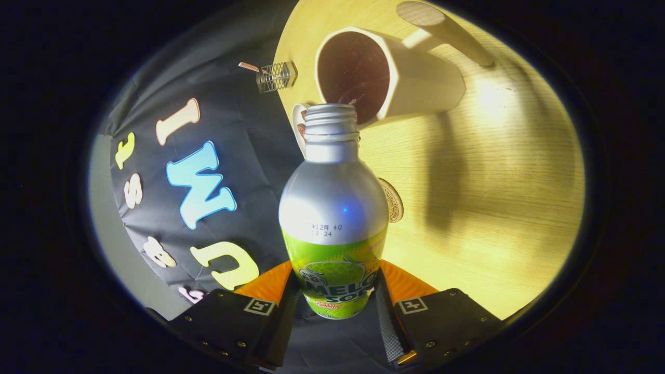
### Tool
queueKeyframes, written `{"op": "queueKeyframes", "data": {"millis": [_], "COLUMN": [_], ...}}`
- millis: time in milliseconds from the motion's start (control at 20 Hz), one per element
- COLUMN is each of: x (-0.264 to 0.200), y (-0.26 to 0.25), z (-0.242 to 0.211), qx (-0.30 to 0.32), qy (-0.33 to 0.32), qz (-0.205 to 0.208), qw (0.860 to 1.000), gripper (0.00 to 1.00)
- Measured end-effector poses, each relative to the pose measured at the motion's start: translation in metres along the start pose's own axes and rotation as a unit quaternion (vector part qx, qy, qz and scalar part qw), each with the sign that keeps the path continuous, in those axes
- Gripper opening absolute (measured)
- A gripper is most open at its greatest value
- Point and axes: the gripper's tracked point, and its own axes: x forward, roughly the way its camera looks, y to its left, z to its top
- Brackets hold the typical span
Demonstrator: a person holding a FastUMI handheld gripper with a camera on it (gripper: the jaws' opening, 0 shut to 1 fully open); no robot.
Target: Take the bottle from table, then pour the juice into the cup, finally place the bottle on the coaster
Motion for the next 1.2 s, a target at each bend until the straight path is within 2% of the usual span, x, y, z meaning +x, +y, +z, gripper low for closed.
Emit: {"op": "queueKeyframes", "data": {"millis": [1200], "x": [-0.013], "y": [0.012], "z": [-0.006], "qx": [0.049], "qy": [0.019], "qz": [-0.005], "qw": [0.999], "gripper": [0.70]}}
